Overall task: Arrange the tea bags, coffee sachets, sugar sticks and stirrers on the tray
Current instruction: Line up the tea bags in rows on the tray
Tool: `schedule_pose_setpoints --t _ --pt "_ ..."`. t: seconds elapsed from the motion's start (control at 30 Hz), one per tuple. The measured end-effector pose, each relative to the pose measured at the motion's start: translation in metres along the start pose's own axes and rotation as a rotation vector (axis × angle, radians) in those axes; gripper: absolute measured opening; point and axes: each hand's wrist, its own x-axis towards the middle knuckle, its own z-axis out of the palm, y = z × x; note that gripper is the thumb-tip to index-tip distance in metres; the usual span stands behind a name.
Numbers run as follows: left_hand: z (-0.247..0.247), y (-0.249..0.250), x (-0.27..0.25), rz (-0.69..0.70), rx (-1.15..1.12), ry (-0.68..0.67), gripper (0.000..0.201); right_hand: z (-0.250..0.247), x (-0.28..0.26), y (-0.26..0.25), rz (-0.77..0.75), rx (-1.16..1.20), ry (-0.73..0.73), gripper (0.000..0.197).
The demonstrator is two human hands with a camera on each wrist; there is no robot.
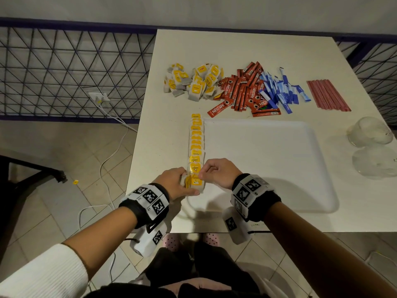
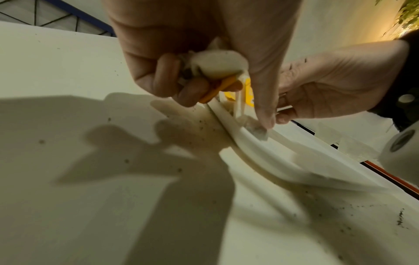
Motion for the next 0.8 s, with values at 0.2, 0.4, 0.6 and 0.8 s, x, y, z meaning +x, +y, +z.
schedule_pose_setpoints --t 0.2,0.4,0.6,0.8 --pt "-0.002 0.004 0.002 -0.022 0.074 -0.023 0.043 0.001 0.004 0.002 -0.042 -0.107 0.087 0.003" --pt "-0.003 0.003 0.005 -0.053 0.085 -0.022 0.047 0.008 0.013 0.008 0.018 -0.129 0.122 0.018" --pt "-0.001 0.006 0.004 -0.057 0.054 -0.029 0.043 0.01 0.014 0.006 0.036 -0.123 0.135 0.022" --pt "-0.005 0.003 0.003 -0.067 0.02 -0.049 0.046 0.005 0.015 0.005 0.045 -0.108 0.17 0.022"
